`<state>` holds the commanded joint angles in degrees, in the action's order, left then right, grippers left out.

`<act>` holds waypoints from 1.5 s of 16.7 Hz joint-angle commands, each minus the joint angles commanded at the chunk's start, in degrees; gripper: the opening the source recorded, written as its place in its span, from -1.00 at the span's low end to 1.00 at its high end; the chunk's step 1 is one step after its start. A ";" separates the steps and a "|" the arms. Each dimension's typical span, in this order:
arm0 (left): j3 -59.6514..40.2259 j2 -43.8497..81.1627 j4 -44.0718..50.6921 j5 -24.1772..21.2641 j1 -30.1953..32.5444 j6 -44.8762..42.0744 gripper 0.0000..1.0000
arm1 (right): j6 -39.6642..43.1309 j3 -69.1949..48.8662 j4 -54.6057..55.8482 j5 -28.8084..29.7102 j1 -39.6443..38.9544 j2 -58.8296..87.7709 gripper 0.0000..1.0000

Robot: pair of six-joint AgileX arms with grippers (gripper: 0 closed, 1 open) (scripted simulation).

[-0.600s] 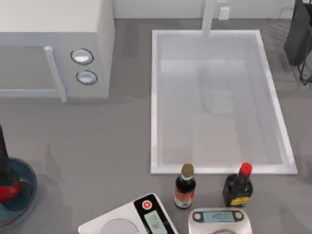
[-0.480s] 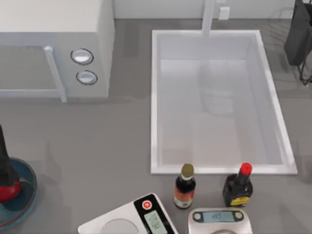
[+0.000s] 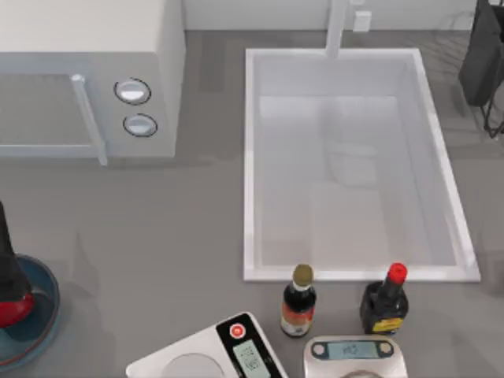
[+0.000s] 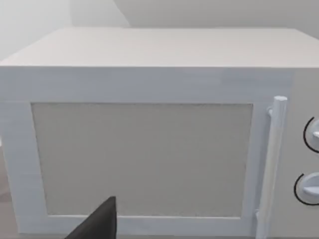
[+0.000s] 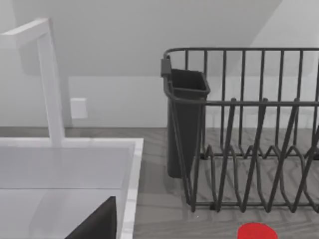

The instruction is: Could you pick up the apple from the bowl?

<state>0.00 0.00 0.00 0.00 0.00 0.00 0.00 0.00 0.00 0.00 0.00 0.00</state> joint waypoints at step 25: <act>-25.07 36.86 29.94 -0.01 1.57 1.10 1.00 | 0.00 0.00 0.00 0.00 0.00 0.00 1.00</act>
<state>-25.07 36.86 29.94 -0.01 1.57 1.10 0.00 0.00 0.00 0.00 0.00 0.00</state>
